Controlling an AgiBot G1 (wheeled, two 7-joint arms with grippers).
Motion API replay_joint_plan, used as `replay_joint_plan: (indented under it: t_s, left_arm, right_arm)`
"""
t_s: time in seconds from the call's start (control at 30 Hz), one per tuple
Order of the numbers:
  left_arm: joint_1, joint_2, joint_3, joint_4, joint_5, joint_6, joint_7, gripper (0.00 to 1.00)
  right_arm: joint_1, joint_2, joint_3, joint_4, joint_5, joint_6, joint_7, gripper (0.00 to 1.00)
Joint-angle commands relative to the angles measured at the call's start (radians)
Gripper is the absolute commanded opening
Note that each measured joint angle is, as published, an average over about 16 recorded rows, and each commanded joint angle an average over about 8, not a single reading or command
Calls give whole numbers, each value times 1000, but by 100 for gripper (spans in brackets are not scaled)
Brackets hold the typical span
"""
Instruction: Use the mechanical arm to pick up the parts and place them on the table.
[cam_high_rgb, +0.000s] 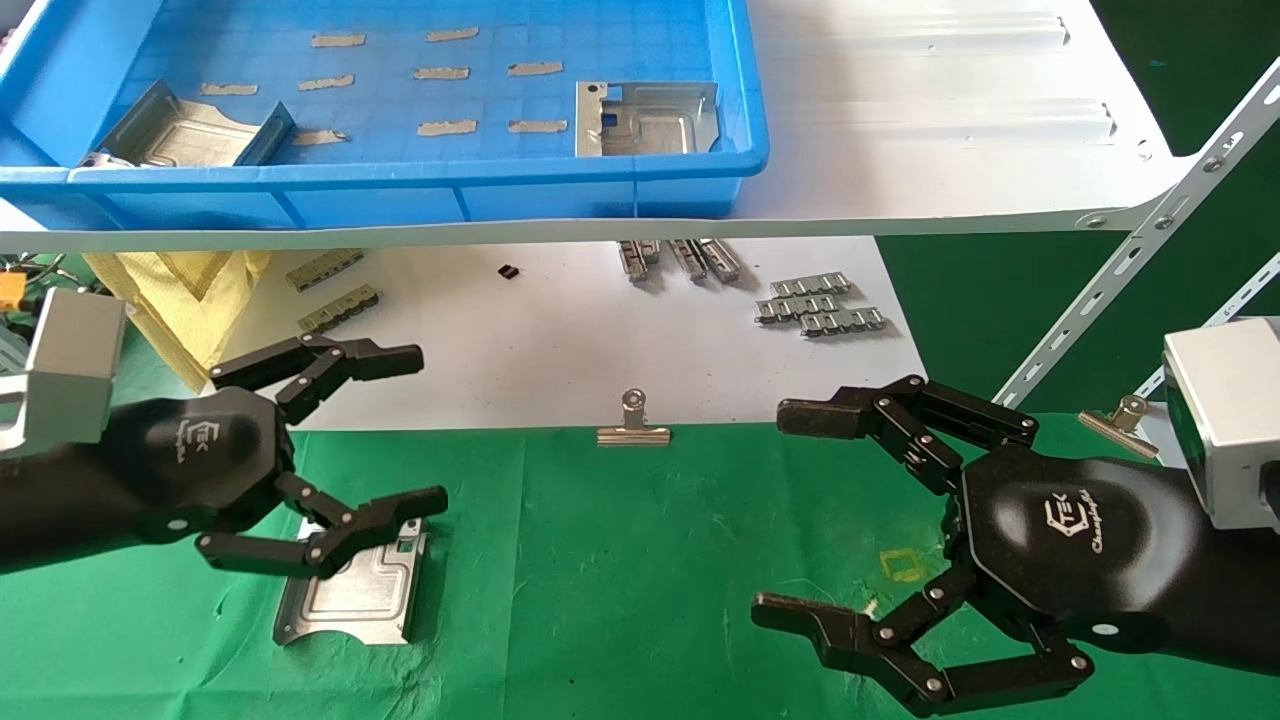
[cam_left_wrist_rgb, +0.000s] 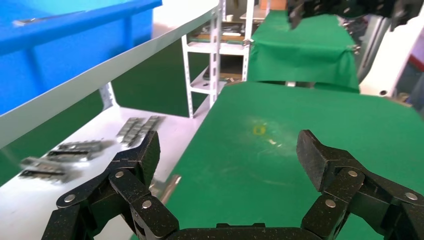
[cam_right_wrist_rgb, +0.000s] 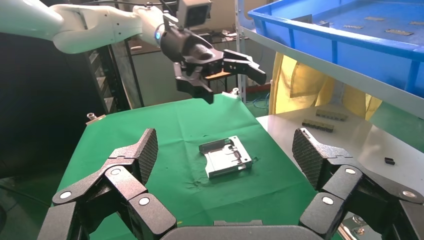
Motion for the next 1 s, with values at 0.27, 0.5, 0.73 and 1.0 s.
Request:
replay_joint_plan:
  t_s: [0.27,0.5,0.73,1.0]
  left_arm:
    - [78,-30,-64,-171,-25,-16,-101,100]
    - [139,-54,-115,-306,-45,-29,-181,100]
    - [192,-73,-158,-421,-63,-40,-247,100]
    - [206,-79,-170,-451,-69,-43,-259,100]
  right_arm:
    - [0,0,0,0,0,0,0,100]
    - [0,0,0,0,0,0,0,100]
    - [0,0,0,0,0,0,0,100]
    - [0,0,0,0,0,0,0,100]
